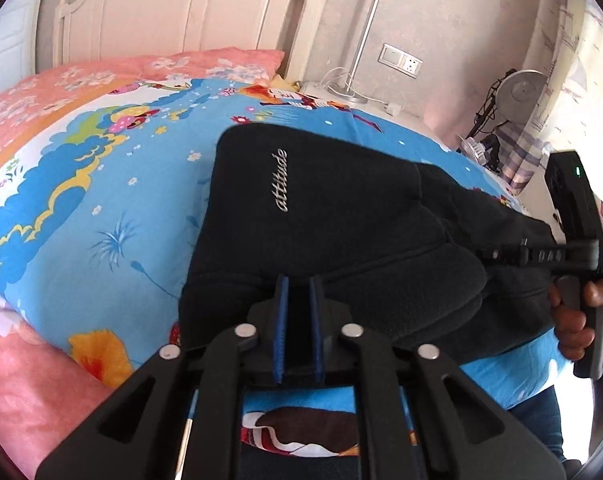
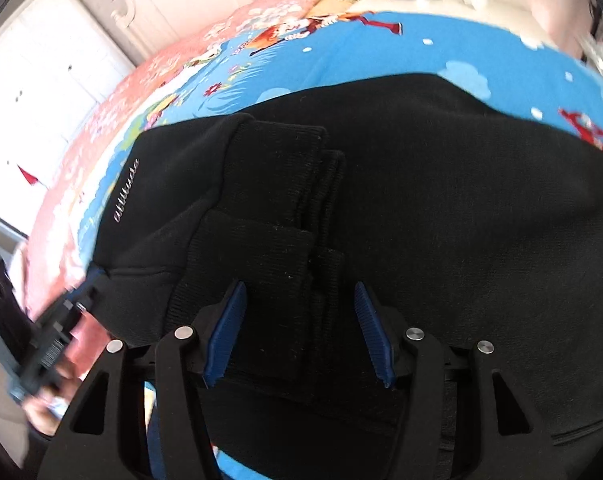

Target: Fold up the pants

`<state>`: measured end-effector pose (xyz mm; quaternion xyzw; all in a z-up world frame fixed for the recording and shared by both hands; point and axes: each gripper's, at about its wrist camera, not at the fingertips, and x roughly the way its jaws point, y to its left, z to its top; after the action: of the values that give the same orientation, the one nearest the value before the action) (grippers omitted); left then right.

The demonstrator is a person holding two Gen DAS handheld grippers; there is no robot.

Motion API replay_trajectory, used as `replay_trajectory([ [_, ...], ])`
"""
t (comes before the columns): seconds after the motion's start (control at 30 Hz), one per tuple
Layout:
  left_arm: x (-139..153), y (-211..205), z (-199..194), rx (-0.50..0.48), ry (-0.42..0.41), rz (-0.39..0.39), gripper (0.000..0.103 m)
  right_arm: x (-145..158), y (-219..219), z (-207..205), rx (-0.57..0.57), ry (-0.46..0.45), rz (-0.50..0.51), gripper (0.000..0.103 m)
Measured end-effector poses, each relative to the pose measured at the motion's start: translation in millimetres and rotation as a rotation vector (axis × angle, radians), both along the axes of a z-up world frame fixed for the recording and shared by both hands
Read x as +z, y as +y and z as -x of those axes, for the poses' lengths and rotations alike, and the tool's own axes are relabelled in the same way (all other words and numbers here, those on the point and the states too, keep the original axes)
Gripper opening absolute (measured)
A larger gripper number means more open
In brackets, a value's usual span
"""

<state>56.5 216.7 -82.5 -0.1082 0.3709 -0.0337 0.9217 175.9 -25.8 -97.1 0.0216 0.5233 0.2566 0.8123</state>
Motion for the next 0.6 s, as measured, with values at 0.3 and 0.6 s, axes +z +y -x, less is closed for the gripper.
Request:
replay_trajectory([
  [0.3,48.2,16.0,-89.3,0.064,0.04,0.053,0.01,-0.5,7.7,11.6,-0.03,-0.1,0.125,0.07],
  [0.6,-7.3,10.1,-152.7,0.083,0.218,-0.003,0.011,0.3,4.8,18.0,-0.06,-0.14,0.15,0.079],
])
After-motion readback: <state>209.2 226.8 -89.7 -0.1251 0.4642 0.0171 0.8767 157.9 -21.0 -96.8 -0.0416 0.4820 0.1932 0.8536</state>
